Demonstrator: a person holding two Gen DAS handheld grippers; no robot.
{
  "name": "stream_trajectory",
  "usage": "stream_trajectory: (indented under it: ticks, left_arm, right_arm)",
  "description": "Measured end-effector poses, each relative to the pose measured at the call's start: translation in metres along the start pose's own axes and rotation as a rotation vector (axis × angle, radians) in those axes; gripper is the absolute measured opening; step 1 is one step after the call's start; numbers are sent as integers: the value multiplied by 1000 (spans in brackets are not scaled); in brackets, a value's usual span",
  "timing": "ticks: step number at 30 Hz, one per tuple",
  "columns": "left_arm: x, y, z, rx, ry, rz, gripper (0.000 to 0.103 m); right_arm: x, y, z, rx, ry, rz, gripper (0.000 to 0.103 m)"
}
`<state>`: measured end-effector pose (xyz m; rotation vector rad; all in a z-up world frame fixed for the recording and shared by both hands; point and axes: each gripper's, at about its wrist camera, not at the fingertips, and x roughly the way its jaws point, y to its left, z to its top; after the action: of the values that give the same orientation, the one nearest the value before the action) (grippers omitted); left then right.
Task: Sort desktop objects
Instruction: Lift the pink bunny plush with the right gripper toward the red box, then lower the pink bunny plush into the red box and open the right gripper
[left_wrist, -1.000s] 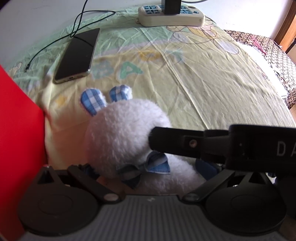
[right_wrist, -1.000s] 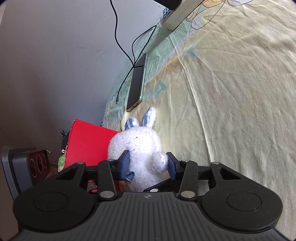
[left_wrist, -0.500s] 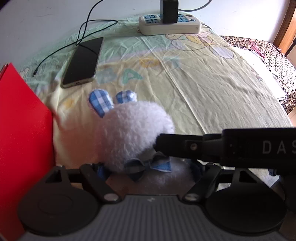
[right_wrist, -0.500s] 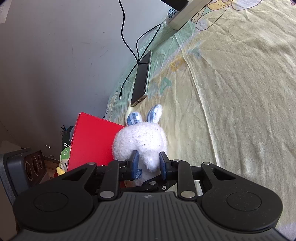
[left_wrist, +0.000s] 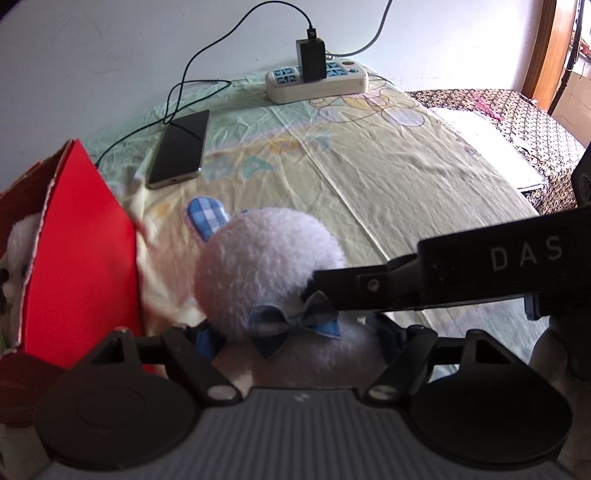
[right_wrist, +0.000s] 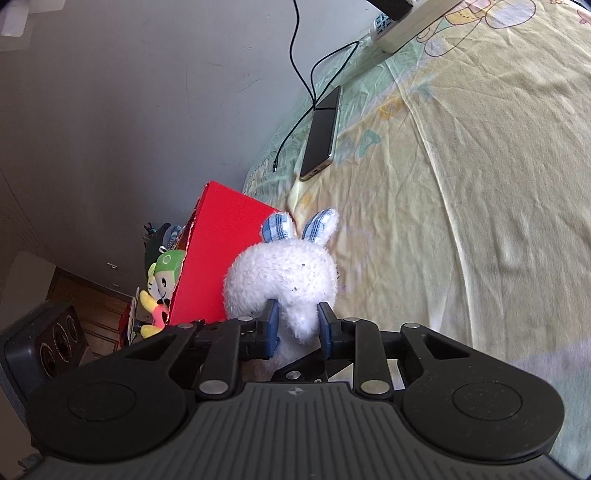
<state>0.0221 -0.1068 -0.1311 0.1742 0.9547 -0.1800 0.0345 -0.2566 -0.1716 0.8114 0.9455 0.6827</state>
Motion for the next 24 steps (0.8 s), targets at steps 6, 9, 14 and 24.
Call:
stream_trajectory:
  ticks: [6,9,14,24]
  left_arm:
    - [-33,-2,-13,3,-75,-6,79]
    - [-50,-5,-15,36,-133,-17,79]
    - [-78,1,-22,98,-212,-28,79]
    - [-125,80,-24,113,-344,17,79]
  right_arm:
    - [-18,27,-18,-77,-54,4,26]
    - [-30,40,-27,-96,-118,2,26]
    - [-36,65,-43,-98,-203,7,26]
    - [12,143,-52,-209,-280,65,27]
